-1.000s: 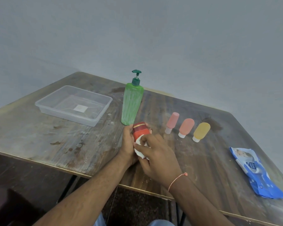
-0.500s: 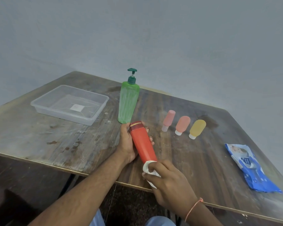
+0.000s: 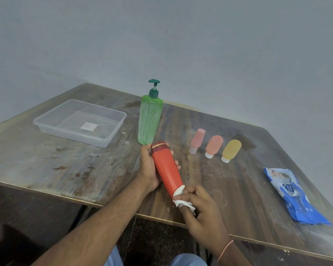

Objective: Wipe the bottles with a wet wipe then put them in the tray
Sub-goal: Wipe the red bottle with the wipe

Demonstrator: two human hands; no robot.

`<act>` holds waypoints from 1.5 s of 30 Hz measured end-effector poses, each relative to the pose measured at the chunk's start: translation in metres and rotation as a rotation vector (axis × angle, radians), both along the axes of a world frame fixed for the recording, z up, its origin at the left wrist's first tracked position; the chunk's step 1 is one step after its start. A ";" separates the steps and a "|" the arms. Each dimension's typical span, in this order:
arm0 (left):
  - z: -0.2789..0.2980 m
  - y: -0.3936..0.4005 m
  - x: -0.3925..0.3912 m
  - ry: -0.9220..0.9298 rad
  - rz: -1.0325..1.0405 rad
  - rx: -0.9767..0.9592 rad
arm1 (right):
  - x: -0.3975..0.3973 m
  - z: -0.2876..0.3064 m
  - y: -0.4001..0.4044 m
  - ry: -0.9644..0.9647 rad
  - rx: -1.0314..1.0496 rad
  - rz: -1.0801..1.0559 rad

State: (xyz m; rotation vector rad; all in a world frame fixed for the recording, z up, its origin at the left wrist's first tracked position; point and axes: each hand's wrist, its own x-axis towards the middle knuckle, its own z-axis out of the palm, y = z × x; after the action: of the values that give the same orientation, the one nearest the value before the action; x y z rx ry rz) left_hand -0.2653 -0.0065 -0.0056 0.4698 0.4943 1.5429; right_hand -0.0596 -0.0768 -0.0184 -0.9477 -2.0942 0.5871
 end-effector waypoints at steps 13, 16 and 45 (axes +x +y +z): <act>0.001 -0.002 -0.001 0.035 0.100 0.068 | -0.025 0.004 0.018 0.183 -0.221 -0.223; 0.001 -0.005 0.002 0.064 0.147 0.091 | -0.028 0.005 0.022 0.178 -0.256 -0.260; 0.130 -0.039 -0.037 1.823 0.169 0.651 | -0.014 0.031 0.014 0.823 -0.421 -0.202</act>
State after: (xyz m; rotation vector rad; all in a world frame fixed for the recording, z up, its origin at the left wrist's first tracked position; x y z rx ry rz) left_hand -0.3021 -0.0456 0.1247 2.4102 1.3737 0.9842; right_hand -0.0741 -0.0624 0.0123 -0.9126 -1.1501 1.1109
